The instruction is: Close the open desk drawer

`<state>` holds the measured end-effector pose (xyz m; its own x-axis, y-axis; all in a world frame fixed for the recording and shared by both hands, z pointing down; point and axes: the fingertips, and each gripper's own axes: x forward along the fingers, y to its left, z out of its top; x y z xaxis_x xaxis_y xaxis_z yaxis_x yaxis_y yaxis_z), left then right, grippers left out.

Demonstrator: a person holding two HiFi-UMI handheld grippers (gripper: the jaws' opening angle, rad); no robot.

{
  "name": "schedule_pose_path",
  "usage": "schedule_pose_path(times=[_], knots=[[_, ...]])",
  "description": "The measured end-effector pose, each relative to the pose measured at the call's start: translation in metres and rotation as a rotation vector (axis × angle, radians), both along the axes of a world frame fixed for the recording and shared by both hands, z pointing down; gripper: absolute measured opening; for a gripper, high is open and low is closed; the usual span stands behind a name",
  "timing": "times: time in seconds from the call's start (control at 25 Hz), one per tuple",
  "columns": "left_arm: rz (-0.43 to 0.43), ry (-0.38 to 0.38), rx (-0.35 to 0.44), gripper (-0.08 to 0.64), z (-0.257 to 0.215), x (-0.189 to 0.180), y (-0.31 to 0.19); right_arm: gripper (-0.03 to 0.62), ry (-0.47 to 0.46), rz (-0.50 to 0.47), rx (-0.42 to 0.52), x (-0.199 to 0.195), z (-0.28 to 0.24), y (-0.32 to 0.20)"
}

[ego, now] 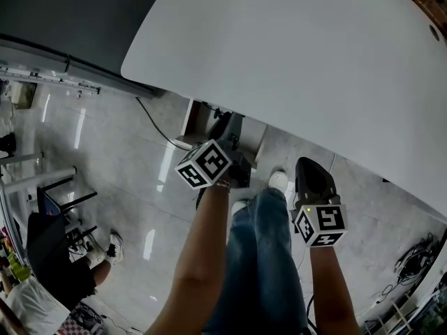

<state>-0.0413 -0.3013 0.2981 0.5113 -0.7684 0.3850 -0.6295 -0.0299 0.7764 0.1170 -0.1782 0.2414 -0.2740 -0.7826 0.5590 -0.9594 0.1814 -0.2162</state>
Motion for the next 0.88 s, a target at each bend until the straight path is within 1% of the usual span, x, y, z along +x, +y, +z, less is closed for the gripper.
schedule_pose_path(times=[0.2,0.64,0.88], knots=[[0.009,-0.019,-0.005,0.127,0.000,0.007,-0.009,0.000,0.002,0.001,0.001,0.002,0.000,-0.002],[0.023,-0.015,-0.007,0.127,-0.002,0.018,-0.030,-0.002,0.016,0.027,-0.001,0.009,0.000,-0.002],[0.037,-0.027,-0.001,0.127,-0.002,0.020,-0.038,-0.002,0.026,0.034,-0.003,0.008,0.002,0.003]])
